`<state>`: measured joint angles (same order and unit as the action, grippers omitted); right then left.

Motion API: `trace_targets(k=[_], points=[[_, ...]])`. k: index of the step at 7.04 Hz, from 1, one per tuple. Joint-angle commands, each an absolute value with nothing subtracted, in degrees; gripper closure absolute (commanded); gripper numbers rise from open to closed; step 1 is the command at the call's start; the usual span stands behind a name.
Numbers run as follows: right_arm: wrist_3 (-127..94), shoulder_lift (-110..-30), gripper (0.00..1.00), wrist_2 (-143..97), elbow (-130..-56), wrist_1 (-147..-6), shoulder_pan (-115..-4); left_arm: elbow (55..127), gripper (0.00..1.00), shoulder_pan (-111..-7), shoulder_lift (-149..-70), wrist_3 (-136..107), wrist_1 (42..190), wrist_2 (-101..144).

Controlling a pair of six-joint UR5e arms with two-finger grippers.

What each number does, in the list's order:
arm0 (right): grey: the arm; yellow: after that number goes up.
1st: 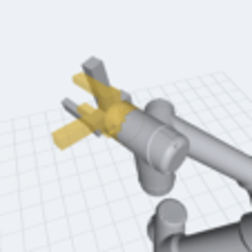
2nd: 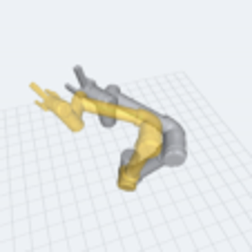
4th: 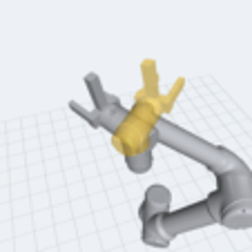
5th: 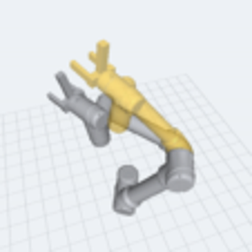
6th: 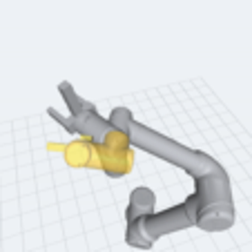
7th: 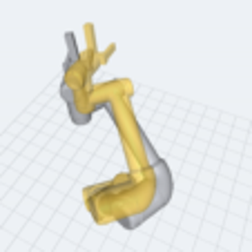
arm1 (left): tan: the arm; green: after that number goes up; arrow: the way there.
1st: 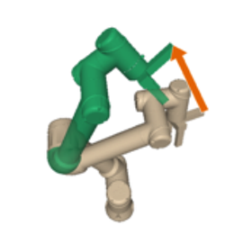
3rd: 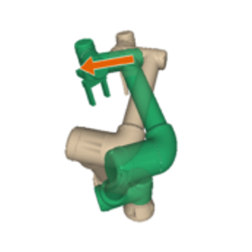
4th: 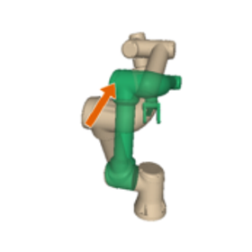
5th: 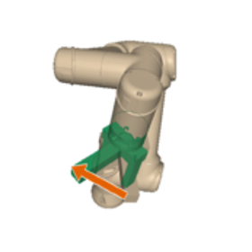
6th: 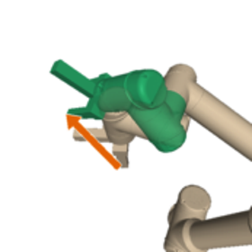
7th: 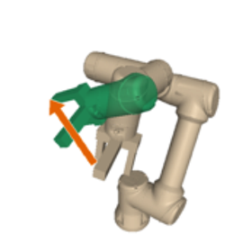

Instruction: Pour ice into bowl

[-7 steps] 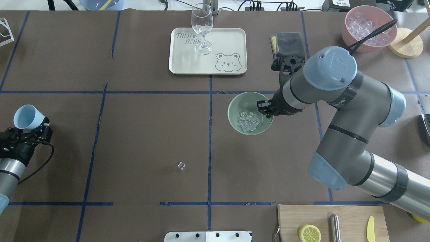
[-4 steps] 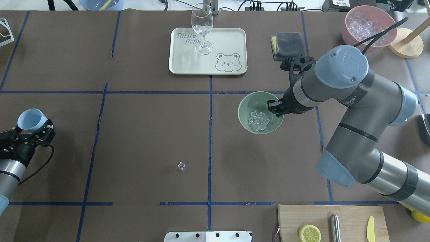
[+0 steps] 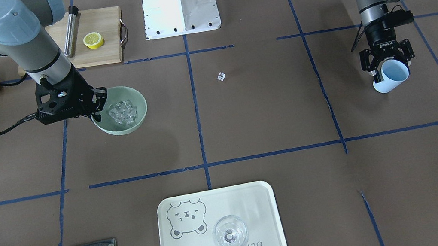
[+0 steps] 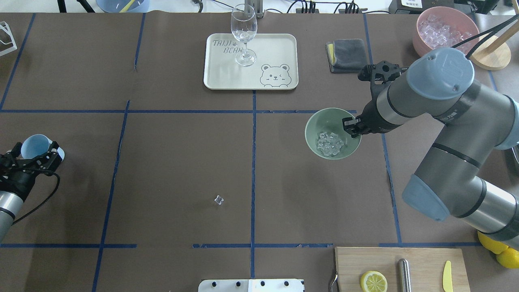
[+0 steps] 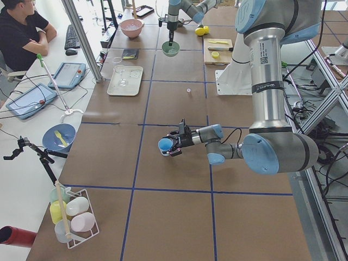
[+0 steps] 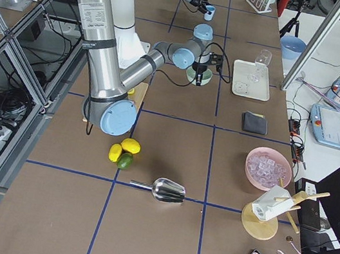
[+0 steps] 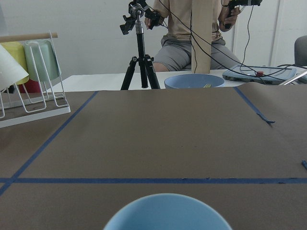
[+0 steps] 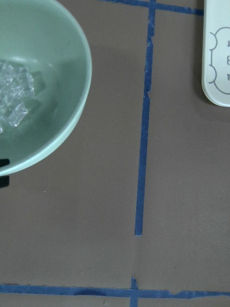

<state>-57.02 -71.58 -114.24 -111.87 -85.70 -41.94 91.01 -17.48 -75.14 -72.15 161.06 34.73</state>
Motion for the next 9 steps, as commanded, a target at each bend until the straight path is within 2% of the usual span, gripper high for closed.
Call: trace_targets(k=[1,3,5,9], points=[[-56.43,-74.52,1.00,-114.35,-114.16,-85.69,-42.10,99.10,0.00,-18.01,-70.24,-69.44,161.10,35.15],[-54.16,-80.12,1.00,-114.35,-117.06,-84.65,-43.50,103.16,0.00,-23.33,-70.05,-61.06,160.93,40.40],[-53.88,-91.08,1.00,-114.17,-117.34,-71.97,-45.51,104.85,0.00,-36.15,-71.79,-47.26,160.23,54.76],[-40.20,-97.02,1.00,-117.25,-108.14,-63.74,-54.65,108.01,0.00,-59.61,-85.13,-25.12,136.04,82.35]])
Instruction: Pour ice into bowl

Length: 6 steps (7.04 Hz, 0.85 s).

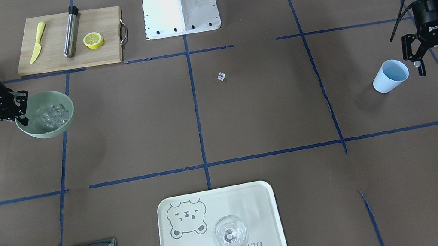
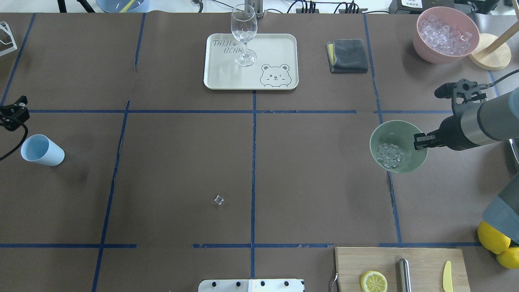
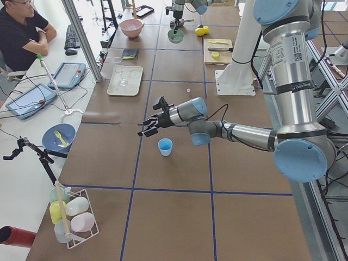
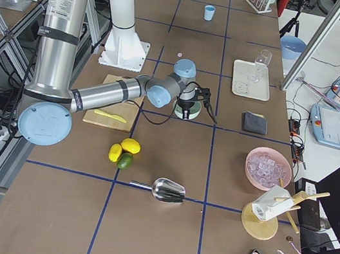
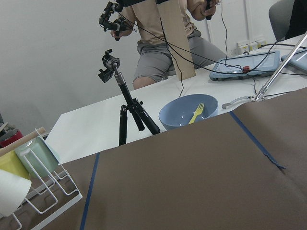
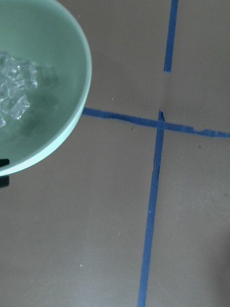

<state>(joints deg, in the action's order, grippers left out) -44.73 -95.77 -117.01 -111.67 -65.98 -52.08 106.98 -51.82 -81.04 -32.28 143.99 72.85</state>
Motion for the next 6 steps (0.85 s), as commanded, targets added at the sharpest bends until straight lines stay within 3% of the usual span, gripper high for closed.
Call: trace_targets(k=[1,3,4,5,6], points=[[-39.64,-97.03,1.00,-117.68,-105.41,-62.59,-55.54,107.84,0.00,-63.16,-87.95,-22.18,131.62,86.62],[-38.76,-98.25,1.00,-117.69,-102.32,-62.49,-55.55,107.40,0.00,-63.63,-88.50,-22.06,131.13,87.01],[-38.59,-98.26,0.80,-118.38,-101.52,-62.58,-55.98,107.05,0.00,-64.50,-88.77,-21.97,130.18,89.27],[-36.06,-98.35,0.01,-118.48,-100.73,-62.14,-56.16,106.44,0.00,-66.86,-88.94,-21.28,129.73,92.08],[-34.82,-98.18,0.00,-119.00,-100.90,-62.14,-58.25,106.00,0.00,-67.06,-88.86,-19.01,129.47,92.28]])
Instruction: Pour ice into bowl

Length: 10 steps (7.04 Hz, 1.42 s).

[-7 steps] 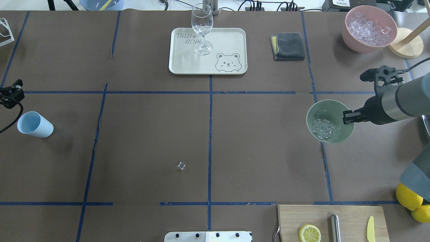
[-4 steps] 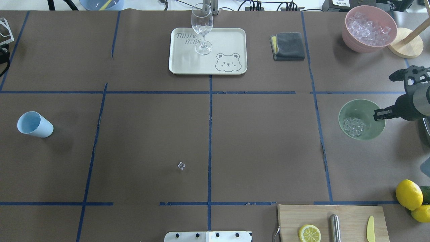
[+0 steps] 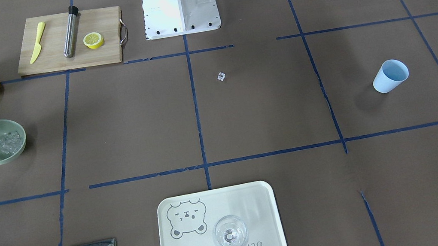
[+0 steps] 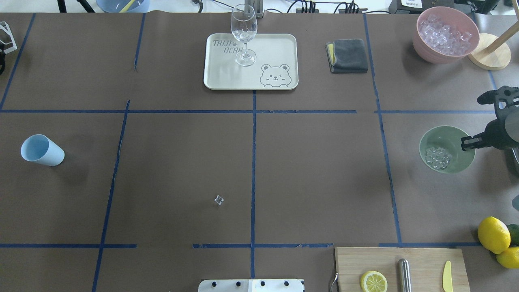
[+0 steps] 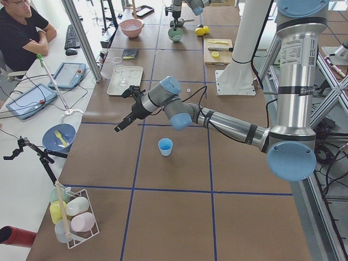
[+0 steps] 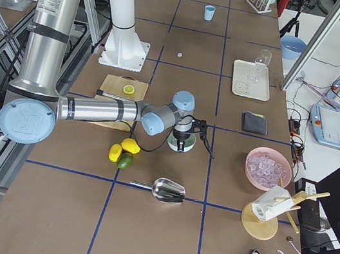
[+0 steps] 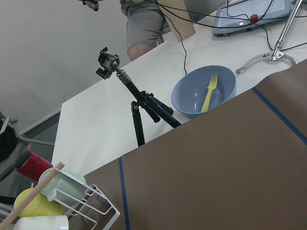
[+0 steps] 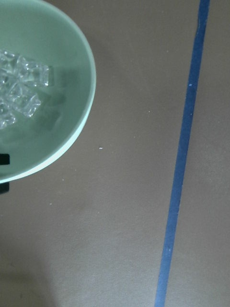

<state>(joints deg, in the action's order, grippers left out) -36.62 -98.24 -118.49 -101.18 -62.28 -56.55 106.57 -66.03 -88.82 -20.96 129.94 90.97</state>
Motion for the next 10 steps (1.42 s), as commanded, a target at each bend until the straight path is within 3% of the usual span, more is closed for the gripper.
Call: trace_targets(k=[1,4,7,10], points=[[-29.58,-98.26,0.00,-119.35,-100.90,-62.92,-61.32,104.08,0.00,-67.67,-89.12,-17.85,128.68,92.72],[-2.95,-93.27,0.00,-120.14,-101.69,-80.99,-74.84,102.49,0.00,-74.50,-93.23,-15.38,119.42,104.80],[6.99,-93.69,0.00,-132.49,-98.80,-84.43,-85.92,97.06,0.00,-81.97,-96.85,-6.09,108.31,117.43],[6.51,-94.22,0.00,-140.09,-97.56,-87.28,-89.20,94.22,0.00,-88.49,-95.64,5.77,93.12,127.78]])
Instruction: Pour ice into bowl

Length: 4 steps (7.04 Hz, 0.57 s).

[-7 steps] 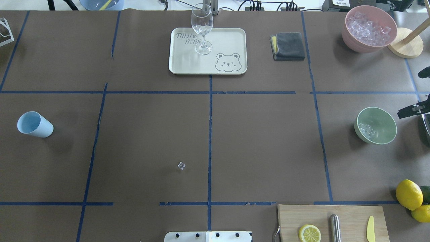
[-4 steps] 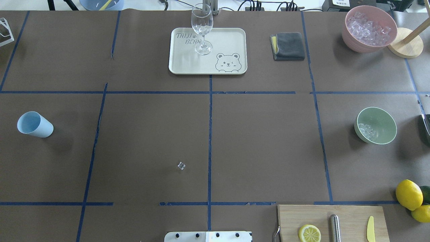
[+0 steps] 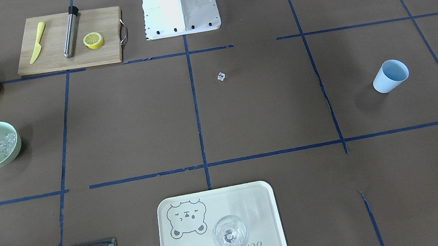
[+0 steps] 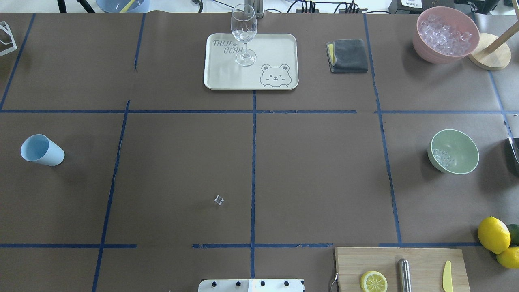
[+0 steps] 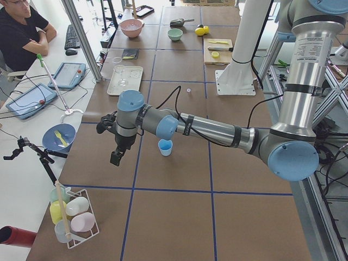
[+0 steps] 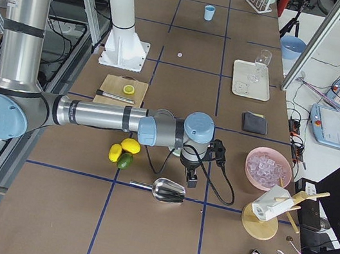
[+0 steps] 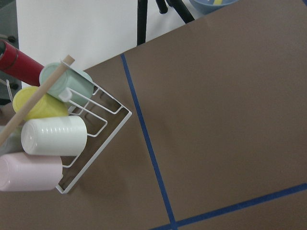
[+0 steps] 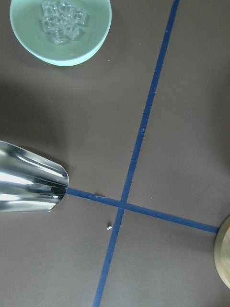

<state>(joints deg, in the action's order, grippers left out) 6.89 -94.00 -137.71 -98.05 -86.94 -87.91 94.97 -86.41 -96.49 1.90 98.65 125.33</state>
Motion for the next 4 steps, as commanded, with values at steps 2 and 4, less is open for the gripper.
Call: trace_targets(k=[2,4], points=[[7.03,-93.52,0.00,-137.29,-97.03,-86.84,-89.56,93.52,0.00,-88.68,-90.02,6.77,93.16,135.05],[6.77,-95.70,0.00,-137.55,-97.73,-86.84,-89.65,93.08,0.00,-88.59,-87.80,6.07,93.25,135.09]])
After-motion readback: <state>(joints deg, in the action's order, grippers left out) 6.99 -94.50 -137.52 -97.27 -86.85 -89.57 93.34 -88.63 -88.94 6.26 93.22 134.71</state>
